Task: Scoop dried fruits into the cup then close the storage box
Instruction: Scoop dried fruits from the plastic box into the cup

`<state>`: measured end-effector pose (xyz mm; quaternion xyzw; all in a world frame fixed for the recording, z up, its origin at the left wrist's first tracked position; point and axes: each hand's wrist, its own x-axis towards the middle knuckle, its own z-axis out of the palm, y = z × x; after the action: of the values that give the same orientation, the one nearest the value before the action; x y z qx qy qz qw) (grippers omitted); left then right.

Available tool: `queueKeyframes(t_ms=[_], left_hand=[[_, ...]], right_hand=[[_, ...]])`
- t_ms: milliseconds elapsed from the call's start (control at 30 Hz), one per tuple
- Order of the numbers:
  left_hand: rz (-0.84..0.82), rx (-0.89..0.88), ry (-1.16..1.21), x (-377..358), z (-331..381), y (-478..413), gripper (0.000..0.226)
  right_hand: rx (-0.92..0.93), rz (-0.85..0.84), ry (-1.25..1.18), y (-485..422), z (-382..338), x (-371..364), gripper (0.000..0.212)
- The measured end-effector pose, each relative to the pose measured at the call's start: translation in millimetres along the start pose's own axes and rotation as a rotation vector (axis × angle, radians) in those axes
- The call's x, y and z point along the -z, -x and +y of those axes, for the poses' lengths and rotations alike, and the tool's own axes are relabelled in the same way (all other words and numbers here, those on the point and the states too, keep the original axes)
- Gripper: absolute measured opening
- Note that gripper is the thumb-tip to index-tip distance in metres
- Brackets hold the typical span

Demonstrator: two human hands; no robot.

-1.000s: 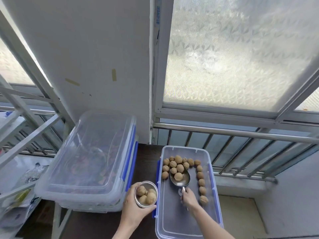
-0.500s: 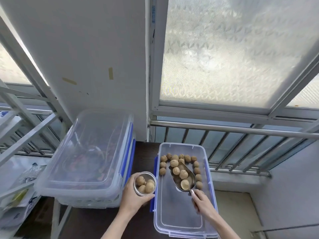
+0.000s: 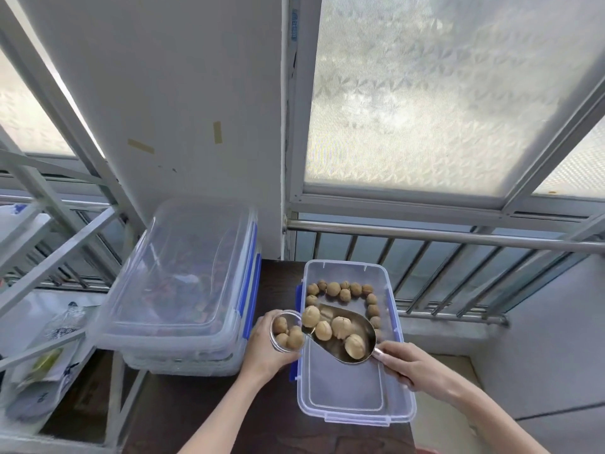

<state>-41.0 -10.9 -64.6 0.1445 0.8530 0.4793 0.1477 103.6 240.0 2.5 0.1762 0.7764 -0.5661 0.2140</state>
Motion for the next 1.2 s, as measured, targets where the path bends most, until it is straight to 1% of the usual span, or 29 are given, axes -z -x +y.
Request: queueKeyframes(t_ms=[100, 233, 400, 533, 700, 800, 867, 933, 1033, 1100, 1200], left_hand=[[-0.002, -0.045, -0.019, -0.3, 2.0, 1.2, 0.07], [0.004, -0.066, -0.023, 1.2, 1.1, 2.3, 0.073], [0.007, -0.067, 0.017, 1.8, 1.1, 3.5, 0.073], [0.014, -0.067, 0.058, 2.3, -1.8, 2.2, 0.074], [0.016, -0.049, 0.127, 4.5, -1.3, 0.1, 0.072], [0.036, 0.007, 0.168, 8.8, -1.3, 0.7, 0.075], [0.111, 0.058, 0.223, 10.5, -5.2, 2.1, 0.076], [0.169, 0.089, 0.262, 10.0, -7.4, 5.3, 0.076], [0.158, 0.035, 0.19, 4.0, -7.0, 12.0, 0.076], [0.154, 0.025, 0.181, 1.4, -7.0, 12.8, 0.076], [0.159, 0.028, 0.181, 2.5, -8.9, 10.1, 0.077]], right_hand=[[-0.027, -0.032, 0.098, -10.7, -10.0, -1.9, 0.023], [-0.032, -0.021, 0.208, -21.6, -13.2, 2.2, 0.024], [0.005, -0.042, 0.178, -23.4, -7.7, 7.7, 0.026], [0.06, -0.033, 0.165, -23.0, -0.8, 9.8, 0.033], [0.105, -0.048, 0.126, -17.3, -0.7, 12.4, 0.032], [0.054, -0.041, 0.051, -10.4, 1.4, 15.2, 0.03], [0.011, -0.01, 0.012, -5.4, 7.0, 16.5, 0.026], [-0.038, 0.056, -0.021, -4.9, 18.3, 16.7, 0.025], [-0.145, 0.149, -0.001, -15.4, 41.3, 10.2, 0.027], [-0.205, 0.175, 0.019, -23.5, 50.1, 0.6, 0.028], [-0.218, 0.183, -0.001, -34.6, 53.9, -14.1, 0.025]])
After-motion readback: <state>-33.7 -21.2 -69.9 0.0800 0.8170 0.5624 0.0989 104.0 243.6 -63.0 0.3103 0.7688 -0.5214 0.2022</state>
